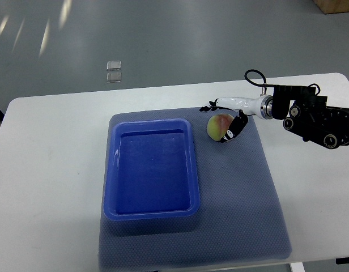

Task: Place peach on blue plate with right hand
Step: 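Close the right hand fingers around the peach and lift it, then carry the peach over the blue tray and lower it inside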

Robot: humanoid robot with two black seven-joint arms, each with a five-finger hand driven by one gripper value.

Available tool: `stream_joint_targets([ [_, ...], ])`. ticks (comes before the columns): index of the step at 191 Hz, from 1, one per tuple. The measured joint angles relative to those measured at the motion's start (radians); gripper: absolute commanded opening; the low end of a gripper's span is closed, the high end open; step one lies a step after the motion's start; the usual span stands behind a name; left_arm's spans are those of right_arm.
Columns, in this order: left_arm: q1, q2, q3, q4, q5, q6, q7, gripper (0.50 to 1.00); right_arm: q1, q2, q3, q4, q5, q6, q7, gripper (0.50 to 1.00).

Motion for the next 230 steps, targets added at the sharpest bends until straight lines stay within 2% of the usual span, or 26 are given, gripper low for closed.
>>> stream_joint_targets([
  [11,0.0,0.0,0.0,0.0,0.0,0.0,0.0,1.0,-0.004,0.0,-0.007,-0.002,-0.002,-0.007,0.0,0.915],
  [12,0.0,0.0,0.0,0.0,0.0,0.0,0.0,1.0,-0.004,0.0,-0.008,-0.002,-0.002,-0.008,0.0,0.893],
  [19,0.0,0.0,0.001,0.0,0.0,0.0,0.0,1.0,-0.007,-0.001,-0.011,-0.002,-0.002,-0.013,0.0,0.872],
  [35,0.0,0.0,0.001,0.0,0.0,0.0,0.0,1.0,-0.013,-0.002,-0.012,-0.003,-0.003,-0.02,0.0,0.864],
  [48,0.0,0.0,0.001,0.0,0.0,0.0,0.0,1.0,-0.017,-0.001,-0.014,-0.003,-0.003,-0.021,0.0,0.811],
  [58,0.0,0.0,0.001,0.0,0.0,0.0,0.0,1.0,-0.021,0.0,-0.015,-0.003,-0.004,-0.022,0.0,0.811],
  [59,0.0,0.0,0.001,0.0,0.0,0.0,0.0,1.0,-0.021,0.0,-0.015,-0.003,-0.004,-0.022,0.0,0.754],
  [60,0.0,0.0,0.001,0.0,0.0,0.0,0.0,1.0,-0.021,0.0,-0.015,-0.003,-0.004,-0.022,0.0,0.754],
  [61,0.0,0.0,0.001,0.0,0.0,0.0,0.0,1.0,-0.022,0.0,-0.016,-0.003,-0.004,-0.022,0.0,0.73],
  [63,0.0,0.0,0.001,0.0,0.0,0.0,0.0,1.0,-0.022,0.0,-0.016,-0.003,-0.004,-0.022,0.0,0.729],
  [64,0.0,0.0,0.001,0.0,0.0,0.0,0.0,1.0,-0.023,0.0,-0.016,-0.003,-0.004,-0.022,0.0,0.705],
  [67,0.0,0.0,0.001,0.0,0.0,0.0,0.0,1.0,-0.023,0.001,-0.016,-0.003,-0.004,-0.022,0.0,0.682],
  [68,0.0,0.0,0.001,0.0,0.0,0.0,0.0,1.0,-0.023,0.001,-0.016,-0.003,-0.004,-0.022,0.0,0.66],
  [75,0.0,0.0,0.001,0.001,0.0,0.0,0.0,1.0,-0.024,0.001,-0.016,-0.003,-0.005,-0.022,0.0,0.617],
  [88,0.0,0.0,0.001,0.001,0.0,0.0,0.0,1.0,-0.024,0.001,-0.02,-0.003,-0.012,-0.023,0.0,0.503],
  [119,0.0,0.0,0.001,0.001,0.0,0.0,0.0,1.0,-0.012,-0.015,-0.022,0.008,-0.023,-0.023,-0.005,0.5],
  [141,0.0,0.0,0.0,0.001,-0.001,0.0,0.0,1.0,0.04,-0.075,-0.01,0.066,0.001,0.019,-0.005,0.5],
  [186,0.0,0.0,-0.001,0.001,-0.001,0.0,0.001,1.0,0.214,-0.207,-0.009,0.26,0.191,0.143,-0.004,0.5],
  [207,0.0,0.0,0.0,0.0,-0.001,-0.002,0.0,1.0,0.24,-0.192,-0.012,0.299,0.255,0.145,-0.004,0.5],
  [230,0.0,0.0,0.0,-0.001,0.001,-0.004,0.0,1.0,0.24,-0.097,-0.025,0.294,0.27,0.1,-0.005,0.5],
])
